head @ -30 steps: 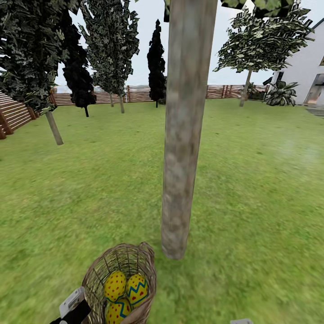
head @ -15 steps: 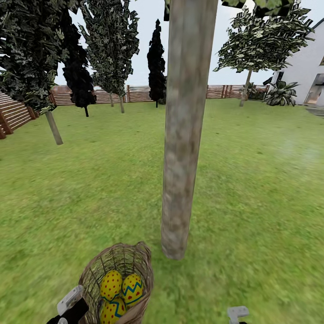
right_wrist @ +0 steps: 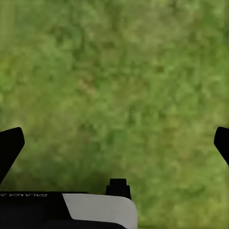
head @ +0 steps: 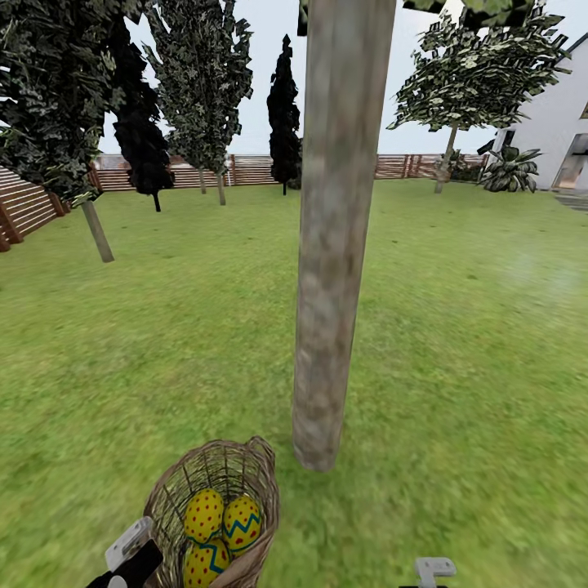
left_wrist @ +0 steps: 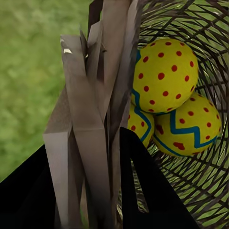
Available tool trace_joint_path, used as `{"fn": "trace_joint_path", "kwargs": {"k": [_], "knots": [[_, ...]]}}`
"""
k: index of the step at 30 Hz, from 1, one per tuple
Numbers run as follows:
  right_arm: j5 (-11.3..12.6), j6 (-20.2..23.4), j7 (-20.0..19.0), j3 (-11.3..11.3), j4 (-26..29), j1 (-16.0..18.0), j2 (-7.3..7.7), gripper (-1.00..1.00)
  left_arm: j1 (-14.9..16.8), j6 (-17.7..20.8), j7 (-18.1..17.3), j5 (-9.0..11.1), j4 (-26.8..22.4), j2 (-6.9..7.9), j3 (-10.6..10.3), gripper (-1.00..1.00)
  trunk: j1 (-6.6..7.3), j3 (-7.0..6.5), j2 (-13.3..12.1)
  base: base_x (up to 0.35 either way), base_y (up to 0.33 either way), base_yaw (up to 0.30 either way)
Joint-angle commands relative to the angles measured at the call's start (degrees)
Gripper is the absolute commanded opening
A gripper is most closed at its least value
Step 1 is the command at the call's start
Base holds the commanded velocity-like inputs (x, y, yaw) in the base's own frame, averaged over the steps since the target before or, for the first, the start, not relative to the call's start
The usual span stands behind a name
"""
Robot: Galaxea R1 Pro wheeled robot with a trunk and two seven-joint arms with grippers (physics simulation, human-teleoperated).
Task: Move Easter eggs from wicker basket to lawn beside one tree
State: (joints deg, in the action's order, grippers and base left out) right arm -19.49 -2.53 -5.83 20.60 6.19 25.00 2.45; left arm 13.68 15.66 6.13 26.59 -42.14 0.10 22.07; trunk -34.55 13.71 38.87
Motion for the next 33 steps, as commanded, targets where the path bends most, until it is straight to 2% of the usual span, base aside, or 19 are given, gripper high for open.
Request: {"fn": "trace_joint_path", "kwargs": {"k": [1,6,10,12,15,19,29,33], "knots": [[-0.5,-0.2,-0.3,0.5,0.0,0.0,0.04,1.00,0.0,0.3,0.3,0.7,-0.1,-0.01,0.0,-1.00,-0.24,0.27,0.5,0.000,0.000,0.000],[-0.9,0.0,0.0,0.3,0.3,0.3,-0.20,1.00,0.1,0.7,0.4,0.7,-1.0,0.03,0.0,-1.00,-1.34,1.16,2.5,0.000,0.000,0.000],[-1.1,2.6,0.5,0.3,0.4,2.5,-0.24,1.00,1.2,0.9,5.3,0.8,-1.3,0.04,0.0,-1.00,-2.21,1.88,4.1,0.000,0.000,0.000],[-1.3,2.8,0.9,0.3,0.3,4.3,-0.25,1.00,2.1,0.9,6.1,0.8,-1.2,0.06,0.0,-1.00,-2.65,2.24,4.9,0.000,0.000,0.000],[-1.4,2.8,4.2,0.1,0.3,6.3,-0.26,1.00,4.1,0.9,7.7,0.8,-0.9,0.10,0.0,-1.00,-3.31,2.78,6.1,0.000,0.000,0.000],[-1.4,2.8,4.5,0.1,0.3,8.6,-0.03,1.00,6.1,0.9,7.8,0.7,-0.5,0.00,0.0,-1.00,-4.19,3.50,7.7,0.000,0.000,0.000],[-1.3,1.8,3.8,-0.1,0.3,8.7,-0.25,1.00,6.5,0.5,7.8,0.8,1.0,-0.36,-0.1,-1.00,-6.39,5.29,11.7,0.000,0.000,0.000],[-1.3,1.7,3.8,-0.2,0.3,8.7,-0.34,1.00,6.5,0.2,7.8,0.8,0.9,-0.96,-0.1,-1.00,-7.27,6.01,13.3,0.000,0.000,0.000]]}}
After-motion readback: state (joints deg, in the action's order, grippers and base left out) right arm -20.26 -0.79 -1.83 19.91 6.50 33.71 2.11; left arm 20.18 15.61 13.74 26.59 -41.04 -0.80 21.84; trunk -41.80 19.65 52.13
